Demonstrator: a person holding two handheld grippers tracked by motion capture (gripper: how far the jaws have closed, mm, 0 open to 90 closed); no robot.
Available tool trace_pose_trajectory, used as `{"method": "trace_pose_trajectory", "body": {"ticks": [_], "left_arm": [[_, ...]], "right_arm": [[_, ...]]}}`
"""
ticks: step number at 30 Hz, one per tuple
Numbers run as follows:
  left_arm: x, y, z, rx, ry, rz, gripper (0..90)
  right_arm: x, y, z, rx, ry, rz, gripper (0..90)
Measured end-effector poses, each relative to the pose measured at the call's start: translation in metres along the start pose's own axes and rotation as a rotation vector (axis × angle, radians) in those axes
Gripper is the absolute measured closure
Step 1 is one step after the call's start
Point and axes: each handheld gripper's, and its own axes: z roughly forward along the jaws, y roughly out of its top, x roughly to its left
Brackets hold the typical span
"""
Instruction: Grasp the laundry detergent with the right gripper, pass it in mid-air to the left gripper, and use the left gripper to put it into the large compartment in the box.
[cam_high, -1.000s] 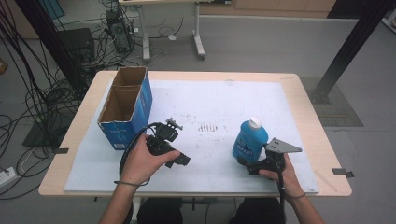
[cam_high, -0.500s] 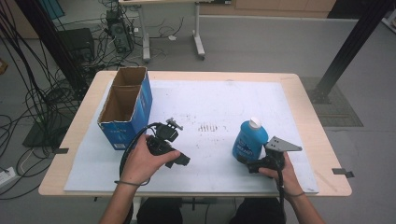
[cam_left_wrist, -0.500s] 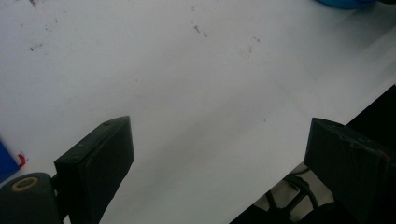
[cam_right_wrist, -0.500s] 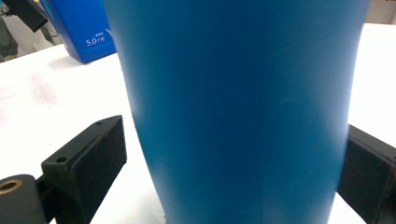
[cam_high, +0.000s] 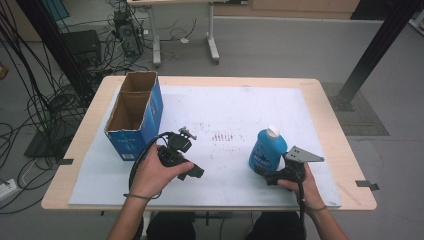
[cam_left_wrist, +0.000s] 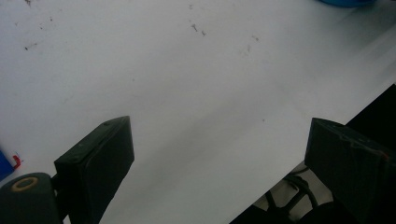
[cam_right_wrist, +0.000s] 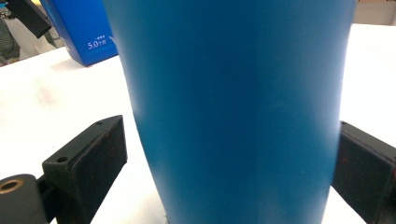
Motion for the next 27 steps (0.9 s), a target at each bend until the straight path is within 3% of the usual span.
{"method": "trace_pose_trajectory", "body": {"ticks": [27], "left_arm": [[-0.0011,0.0001,-0.0008,0.000,0.001,0.001,8.5]], "right_arm": [[-0.0007,0.0013,-0.0014,0.000,0.002,-0.005,4.8]]}}
